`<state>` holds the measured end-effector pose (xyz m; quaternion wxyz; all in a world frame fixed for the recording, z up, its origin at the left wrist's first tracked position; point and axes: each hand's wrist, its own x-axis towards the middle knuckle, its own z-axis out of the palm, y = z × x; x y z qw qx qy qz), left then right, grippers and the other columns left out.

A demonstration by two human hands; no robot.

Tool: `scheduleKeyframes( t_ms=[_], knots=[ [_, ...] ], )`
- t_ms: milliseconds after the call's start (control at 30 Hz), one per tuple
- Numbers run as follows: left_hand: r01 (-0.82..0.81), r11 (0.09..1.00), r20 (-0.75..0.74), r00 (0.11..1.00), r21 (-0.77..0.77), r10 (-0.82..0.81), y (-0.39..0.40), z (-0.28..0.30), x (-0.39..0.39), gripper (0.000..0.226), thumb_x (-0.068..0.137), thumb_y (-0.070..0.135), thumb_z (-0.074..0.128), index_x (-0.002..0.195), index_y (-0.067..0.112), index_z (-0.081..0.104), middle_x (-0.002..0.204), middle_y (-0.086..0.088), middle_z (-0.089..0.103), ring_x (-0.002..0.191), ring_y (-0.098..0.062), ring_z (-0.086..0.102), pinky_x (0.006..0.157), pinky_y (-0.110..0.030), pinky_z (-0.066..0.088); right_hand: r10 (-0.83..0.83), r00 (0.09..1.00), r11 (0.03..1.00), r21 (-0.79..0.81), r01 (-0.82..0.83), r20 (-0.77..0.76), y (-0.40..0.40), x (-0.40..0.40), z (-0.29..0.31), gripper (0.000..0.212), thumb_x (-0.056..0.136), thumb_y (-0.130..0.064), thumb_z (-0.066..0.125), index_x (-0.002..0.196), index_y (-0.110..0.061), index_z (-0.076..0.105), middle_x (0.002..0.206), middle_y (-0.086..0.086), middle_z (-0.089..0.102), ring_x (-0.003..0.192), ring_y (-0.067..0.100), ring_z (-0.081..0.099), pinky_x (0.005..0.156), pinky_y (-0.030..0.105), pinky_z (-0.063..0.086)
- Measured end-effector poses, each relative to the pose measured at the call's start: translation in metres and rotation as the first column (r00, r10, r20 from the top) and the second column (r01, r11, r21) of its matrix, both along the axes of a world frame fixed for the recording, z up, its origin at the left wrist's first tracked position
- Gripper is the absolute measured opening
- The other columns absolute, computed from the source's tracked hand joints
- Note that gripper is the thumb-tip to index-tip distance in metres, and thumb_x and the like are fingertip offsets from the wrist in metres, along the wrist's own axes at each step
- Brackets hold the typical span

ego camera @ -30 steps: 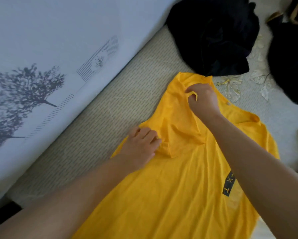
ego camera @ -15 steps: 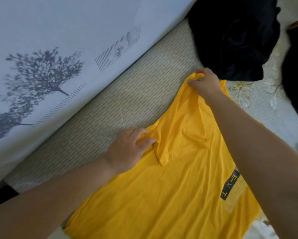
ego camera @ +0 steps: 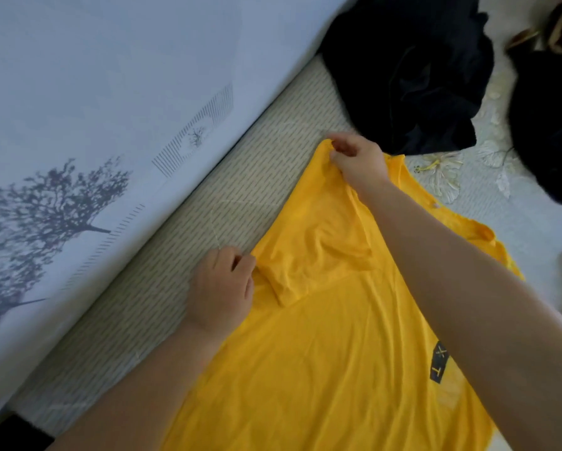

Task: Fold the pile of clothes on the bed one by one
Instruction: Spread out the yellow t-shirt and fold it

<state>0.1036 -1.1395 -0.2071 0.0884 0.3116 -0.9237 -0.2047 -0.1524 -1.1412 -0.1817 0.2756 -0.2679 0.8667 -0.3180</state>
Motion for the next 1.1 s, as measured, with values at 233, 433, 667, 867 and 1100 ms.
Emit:
scheduleKeyframes(
  t_ms=[233,433,667,867,1100],
  knots=[
    [0.024,0.999,0.013,1.0,0.026,-0.024,-0.001,0.014,-0.002,0.032,0.075,0.013,0.04,0.084,-0.004,0.066,0.085,-0.023,0.063,0.071,-0.036,0.062,0.062,-0.041,0.05,-0.14,0.962,0.99,-0.002,0.144,-0.233,0.116,0.02,0.002,0.026,0.088,0.0,0.051,0.111,-0.001,0.062,0.117,0.015,0.06,0.108,0.026,0.056,0.083,0.023,0.042],
    [0.322,0.946,-0.084,0.942,-0.034,-0.324,0.053,0.019,-0.059,0.04,0.074,0.013,0.042,0.109,-0.002,0.055,0.101,-0.026,0.064,0.094,-0.041,0.064,0.077,-0.048,0.052,-0.468,0.814,0.85,0.078,0.521,-0.344,0.265,0.036,0.013,0.022,0.085,0.005,0.053,0.104,0.004,0.064,0.111,0.022,0.06,0.107,0.035,0.054,0.089,0.028,0.039],
    [0.595,0.804,0.107,0.799,0.007,-0.592,0.159,0.012,-0.131,0.049,0.065,0.017,0.076,0.109,-0.003,0.064,0.117,-0.022,0.061,0.108,-0.04,0.058,0.082,-0.055,0.048,-0.864,0.451,0.412,0.202,0.889,-0.224,0.397,0.038,0.024,0.04,0.094,-0.021,0.049,0.129,-0.002,0.047,0.128,0.017,0.053,0.116,0.03,0.05,0.091,0.033,0.039],
    [0.569,0.822,0.281,0.788,0.01,-0.548,0.179,-0.009,-0.144,0.06,0.08,0.038,0.039,0.115,-0.006,0.059,0.124,-0.023,0.056,0.115,-0.038,0.054,0.091,-0.057,0.041,-0.82,0.55,0.483,0.322,0.814,-0.16,0.409,0.019,0.005,0.03,0.091,-0.029,0.051,0.106,-0.007,0.064,0.092,0.01,0.067,0.074,0.019,0.058,0.063,0.024,0.037],
    [0.506,0.861,0.288,0.82,0.039,-0.495,0.187,-0.008,-0.144,0.067,0.08,0.039,0.03,0.122,-0.008,0.053,0.132,-0.024,0.049,0.123,-0.04,0.046,0.102,-0.051,0.032,-0.727,0.588,0.618,0.035,0.785,-0.355,0.385,0.026,0.013,0.011,0.082,-0.006,0.06,0.082,0.002,0.068,0.082,0.019,0.063,0.083,0.035,0.058,0.071,0.033,0.039]
  ],
)
